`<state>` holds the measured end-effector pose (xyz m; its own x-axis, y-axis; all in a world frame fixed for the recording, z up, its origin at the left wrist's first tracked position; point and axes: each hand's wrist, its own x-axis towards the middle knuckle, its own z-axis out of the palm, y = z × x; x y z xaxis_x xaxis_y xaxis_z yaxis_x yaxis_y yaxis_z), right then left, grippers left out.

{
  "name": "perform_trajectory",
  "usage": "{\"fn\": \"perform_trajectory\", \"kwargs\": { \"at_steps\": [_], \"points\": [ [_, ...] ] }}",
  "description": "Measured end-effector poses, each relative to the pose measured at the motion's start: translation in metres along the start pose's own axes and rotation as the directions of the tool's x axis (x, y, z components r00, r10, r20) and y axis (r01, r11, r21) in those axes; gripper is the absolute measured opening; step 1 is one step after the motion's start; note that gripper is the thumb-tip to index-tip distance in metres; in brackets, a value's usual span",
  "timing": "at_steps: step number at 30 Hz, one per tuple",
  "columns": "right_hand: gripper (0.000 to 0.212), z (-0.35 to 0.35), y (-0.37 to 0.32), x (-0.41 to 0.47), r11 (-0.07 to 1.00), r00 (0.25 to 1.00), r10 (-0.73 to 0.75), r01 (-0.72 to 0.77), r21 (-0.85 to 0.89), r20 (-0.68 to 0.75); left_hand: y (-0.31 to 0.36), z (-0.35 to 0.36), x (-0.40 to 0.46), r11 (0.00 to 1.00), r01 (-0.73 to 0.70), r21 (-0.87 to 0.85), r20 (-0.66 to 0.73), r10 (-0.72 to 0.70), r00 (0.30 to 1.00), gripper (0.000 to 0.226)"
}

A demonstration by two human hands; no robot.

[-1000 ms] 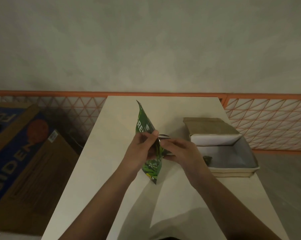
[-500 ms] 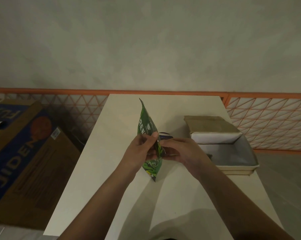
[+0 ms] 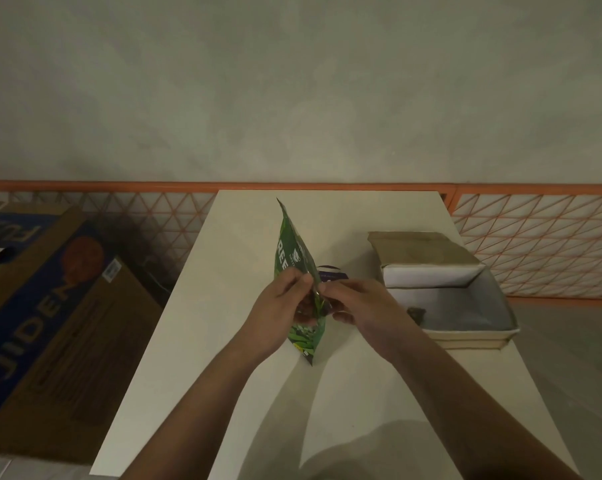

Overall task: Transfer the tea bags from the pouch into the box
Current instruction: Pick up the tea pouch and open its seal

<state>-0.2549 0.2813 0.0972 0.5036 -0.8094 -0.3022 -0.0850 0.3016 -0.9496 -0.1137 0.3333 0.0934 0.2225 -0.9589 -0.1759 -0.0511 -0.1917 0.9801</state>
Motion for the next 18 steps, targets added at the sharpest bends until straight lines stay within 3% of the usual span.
{"fn": "perform_trajectory", "kwargs": {
  "at_steps": [7, 11, 13, 18],
  "points": [
    [0.016, 0.006, 0.008, -0.001, 0.954, 0.987, 0.156, -0.159, 0.254, 0.032, -0.007, 0.002, -0.002, 0.996, -0.068, -0.051, -0.02, 0.067, 0.998, 0.026],
    [0.014, 0.011, 0.005, -0.004, 0.997, 0.99, -0.003, -0.008, -0.076, -0.141, -0.012, 0.002, 0.0, 0.994, -0.084, -0.064, -0.04, 0.081, 0.996, 0.026],
    [0.01, 0.009, 0.0, -0.007, 0.979, 0.985, -0.081, 0.051, -0.196, -0.151, -0.013, 0.001, 0.002, 0.995, -0.083, -0.063, -0.032, 0.081, 0.996, 0.026],
    [0.02, 0.003, -0.007, -0.01, 0.959, 0.979, -0.144, 0.103, -0.265, -0.141, -0.017, 0.0, 0.007, 0.994, -0.092, -0.058, 0.019, 0.093, 0.995, 0.025]
  ]
}}
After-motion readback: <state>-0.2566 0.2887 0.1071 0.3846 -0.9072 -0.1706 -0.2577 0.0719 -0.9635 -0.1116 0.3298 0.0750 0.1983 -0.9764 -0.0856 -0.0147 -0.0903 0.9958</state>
